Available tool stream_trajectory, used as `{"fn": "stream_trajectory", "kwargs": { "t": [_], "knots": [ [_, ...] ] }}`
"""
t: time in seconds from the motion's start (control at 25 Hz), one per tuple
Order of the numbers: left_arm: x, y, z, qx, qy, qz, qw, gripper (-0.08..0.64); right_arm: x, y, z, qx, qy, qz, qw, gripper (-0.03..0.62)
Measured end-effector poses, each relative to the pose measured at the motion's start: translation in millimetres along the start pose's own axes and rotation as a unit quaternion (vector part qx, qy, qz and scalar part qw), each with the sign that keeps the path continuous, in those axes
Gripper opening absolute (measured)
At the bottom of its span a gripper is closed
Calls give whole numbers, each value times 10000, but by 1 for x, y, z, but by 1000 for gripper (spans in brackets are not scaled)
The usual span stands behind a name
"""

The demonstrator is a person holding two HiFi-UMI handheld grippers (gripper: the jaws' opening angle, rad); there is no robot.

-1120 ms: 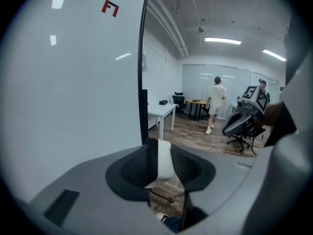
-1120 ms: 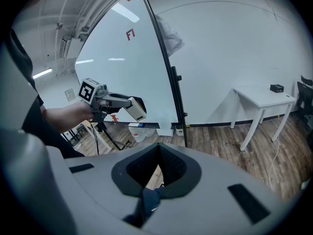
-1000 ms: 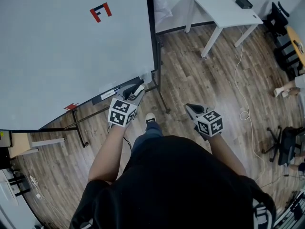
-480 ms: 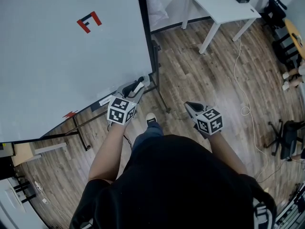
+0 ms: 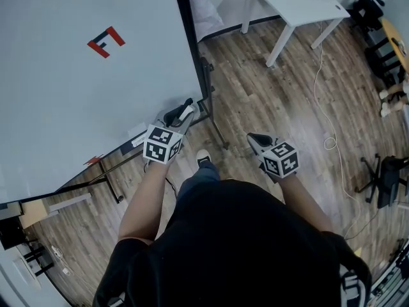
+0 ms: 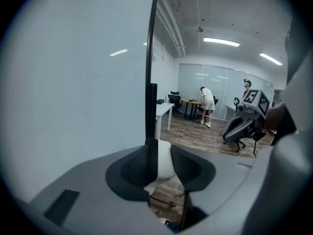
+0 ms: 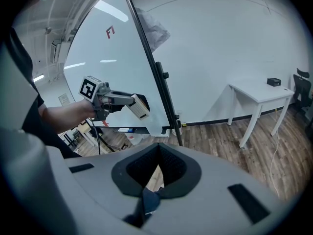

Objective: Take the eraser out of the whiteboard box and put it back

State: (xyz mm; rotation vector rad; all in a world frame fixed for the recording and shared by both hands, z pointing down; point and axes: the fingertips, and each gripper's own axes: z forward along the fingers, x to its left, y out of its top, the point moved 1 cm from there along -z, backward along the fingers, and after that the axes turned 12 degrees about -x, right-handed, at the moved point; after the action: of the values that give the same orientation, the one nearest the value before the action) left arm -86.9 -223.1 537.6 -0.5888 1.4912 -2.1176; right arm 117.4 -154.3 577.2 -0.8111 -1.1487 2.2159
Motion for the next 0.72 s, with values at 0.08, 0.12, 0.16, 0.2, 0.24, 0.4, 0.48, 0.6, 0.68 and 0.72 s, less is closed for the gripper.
{"fn": "stream_trajectory", "kwargs": {
  "t": [0.08,0.12,0.16,0.2,0.24,0.4,0.48,0.6,0.68,0.72],
  "knots": [
    [2,-2,5,14,-22,-17,10000,150,-2,1,4,13,2,14,10000,-5],
    [4,-4,8,25,-31,-30,10000,150,-3,1,5,23,3,21,10000,-5],
    [5,-6,10,36,-39,-47,10000,150,-4,1,7,34,5,26,10000,-5],
    [7,-8,11,45,-44,-65,10000,150,-5,1,7,46,3,31,10000,-5],
    [8,-9,13,53,-46,-83,9999,150,-7,0,8,57,-4,37,10000,-5],
    [14,-14,19,72,-54,-155,9998,150,-14,0,12,100,-50,66,9999,-5],
    [18,-17,21,68,-63,-207,9997,150,-15,0,16,119,-59,74,9999,-5],
    [21,-20,25,72,-91,-274,9996,150,-17,1,19,141,-69,84,9998,-5],
    [23,-23,27,79,-105,-311,9994,150,-18,0,21,157,-76,93,9998,-5],
    [25,-25,28,86,-109,-329,9994,150,-18,0,21,166,-79,100,9998,-5]
  ]
}}
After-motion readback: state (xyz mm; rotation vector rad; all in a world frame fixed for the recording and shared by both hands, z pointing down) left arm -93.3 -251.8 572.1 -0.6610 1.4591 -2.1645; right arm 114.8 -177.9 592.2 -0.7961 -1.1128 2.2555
